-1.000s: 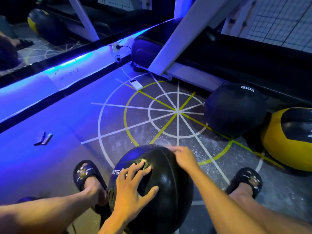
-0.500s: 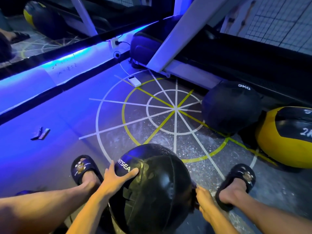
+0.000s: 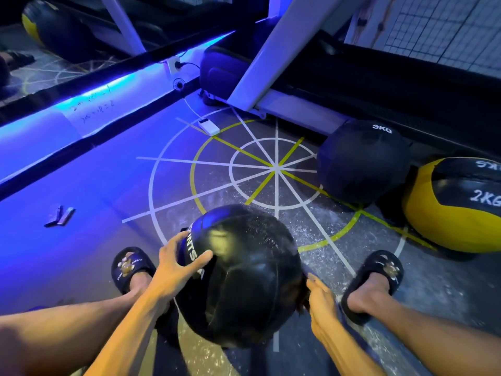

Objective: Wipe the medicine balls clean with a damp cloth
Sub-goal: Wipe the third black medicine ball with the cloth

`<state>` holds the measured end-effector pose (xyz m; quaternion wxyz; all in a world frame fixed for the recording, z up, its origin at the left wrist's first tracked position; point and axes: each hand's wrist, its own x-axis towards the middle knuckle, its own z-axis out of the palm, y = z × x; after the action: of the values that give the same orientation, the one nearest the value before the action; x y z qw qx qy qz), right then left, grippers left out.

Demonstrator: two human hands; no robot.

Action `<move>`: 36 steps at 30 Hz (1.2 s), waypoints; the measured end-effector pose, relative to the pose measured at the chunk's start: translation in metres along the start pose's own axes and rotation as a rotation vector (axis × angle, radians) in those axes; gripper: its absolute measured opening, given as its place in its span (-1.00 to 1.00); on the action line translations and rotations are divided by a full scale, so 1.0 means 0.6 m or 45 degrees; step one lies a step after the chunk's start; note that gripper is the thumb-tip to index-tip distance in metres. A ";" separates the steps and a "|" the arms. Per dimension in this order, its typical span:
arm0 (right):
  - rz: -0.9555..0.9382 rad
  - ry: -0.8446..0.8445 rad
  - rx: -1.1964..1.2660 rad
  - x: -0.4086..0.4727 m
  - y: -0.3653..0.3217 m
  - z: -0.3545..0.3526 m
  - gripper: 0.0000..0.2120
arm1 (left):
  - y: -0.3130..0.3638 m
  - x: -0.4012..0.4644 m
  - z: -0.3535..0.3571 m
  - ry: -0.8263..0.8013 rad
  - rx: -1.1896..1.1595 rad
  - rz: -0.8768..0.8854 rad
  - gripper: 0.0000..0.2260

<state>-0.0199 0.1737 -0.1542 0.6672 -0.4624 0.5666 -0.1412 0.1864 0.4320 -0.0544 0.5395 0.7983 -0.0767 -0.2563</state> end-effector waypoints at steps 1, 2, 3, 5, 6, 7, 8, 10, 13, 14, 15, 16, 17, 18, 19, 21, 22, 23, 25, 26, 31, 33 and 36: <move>-0.059 -0.025 -0.008 -0.013 -0.010 0.005 -0.72 | -0.002 0.002 0.002 -0.016 0.066 -0.024 -0.24; -0.119 -0.055 -0.033 -0.027 -0.018 0.012 -0.73 | -0.004 0.000 0.007 -0.028 0.144 -0.043 -0.18; -0.178 -0.075 -0.051 -0.041 -0.026 0.020 -0.73 | -0.005 -0.002 0.010 -0.024 0.207 -0.067 -0.10; -0.256 -0.097 -0.073 -0.061 -0.035 0.029 -0.70 | 0.005 -0.005 0.022 0.014 0.336 -0.052 0.04; -0.278 -0.102 -0.085 -0.072 -0.039 0.032 -0.68 | 0.012 -0.004 0.026 0.039 0.421 -0.007 0.05; -0.310 -0.099 -0.095 -0.082 -0.044 0.036 -0.66 | 0.019 -0.003 0.028 0.055 0.482 0.058 0.02; -0.362 -0.091 -0.098 -0.092 -0.048 0.040 -0.63 | 0.019 0.003 0.028 0.049 0.505 0.113 -0.02; -0.464 -0.112 -0.108 -0.114 -0.053 0.051 -0.59 | 0.018 0.015 0.026 -0.003 0.509 0.154 -0.04; -0.675 -0.102 -0.341 -0.162 -0.037 0.072 -0.60 | 0.005 0.027 0.031 0.009 0.515 0.184 0.00; -0.848 -0.100 -0.478 -0.183 -0.030 0.081 -0.60 | 0.003 0.029 0.034 0.025 0.516 0.189 0.00; -1.080 -0.159 -0.599 -0.201 -0.023 0.091 -0.58 | 0.003 0.031 0.038 0.030 0.518 0.189 -0.03; -1.332 -0.264 -0.738 -0.210 -0.013 0.100 -0.56 | 0.004 0.031 0.041 0.031 0.519 0.188 -0.06; -1.532 -0.362 -0.894 -0.210 -0.007 0.108 -0.55 | 0.004 0.030 0.043 0.037 0.523 0.191 -0.09; -1.639 -0.408 -1.005 -0.199 -0.010 0.113 -0.53 | 0.003 0.027 0.044 0.047 0.524 0.203 -0.12; -1.664 -0.405 -1.050 -0.181 -0.019 0.115 -0.53 | 0.002 0.022 0.045 0.057 0.517 0.209 -0.15; -1.592 -0.271 -0.982 -0.137 -0.035 0.114 -0.54 | 0.003 0.018 0.043 0.054 0.505 0.212 -0.20; -1.444 -0.194 -0.892 -0.109 -0.036 0.107 -0.56 | 0.006 0.017 0.043 0.039 0.509 0.202 -0.21; -1.231 -0.128 -0.775 -0.083 -0.039 0.094 -0.58 | 0.008 0.017 0.042 0.030 0.513 0.190 -0.22; -0.694 -0.053 -0.454 -0.044 -0.040 0.065 -0.61 | 0.010 0.016 0.041 0.033 0.503 0.177 -0.23; -0.544 -0.020 -0.325 -0.047 -0.044 0.061 -0.61 | 0.009 0.015 0.042 0.042 0.492 0.175 -0.25; -1.114 -0.237 -0.614 -0.162 -0.051 0.125 -0.55 | 0.011 0.015 0.048 0.055 0.475 0.175 -0.28; -1.437 -0.368 -0.730 -0.166 -0.047 0.133 -0.56 | 0.010 0.013 0.046 0.031 0.483 0.181 -0.29; -1.263 -0.223 -0.653 -0.104 -0.060 0.118 -0.58 | 0.015 0.015 0.052 0.011 0.469 0.193 -0.29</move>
<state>0.0352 0.2314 -0.0919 0.4316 -0.8307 0.2402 -0.2568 0.1800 0.3992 -0.0581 0.4023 0.8766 -0.1799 -0.1932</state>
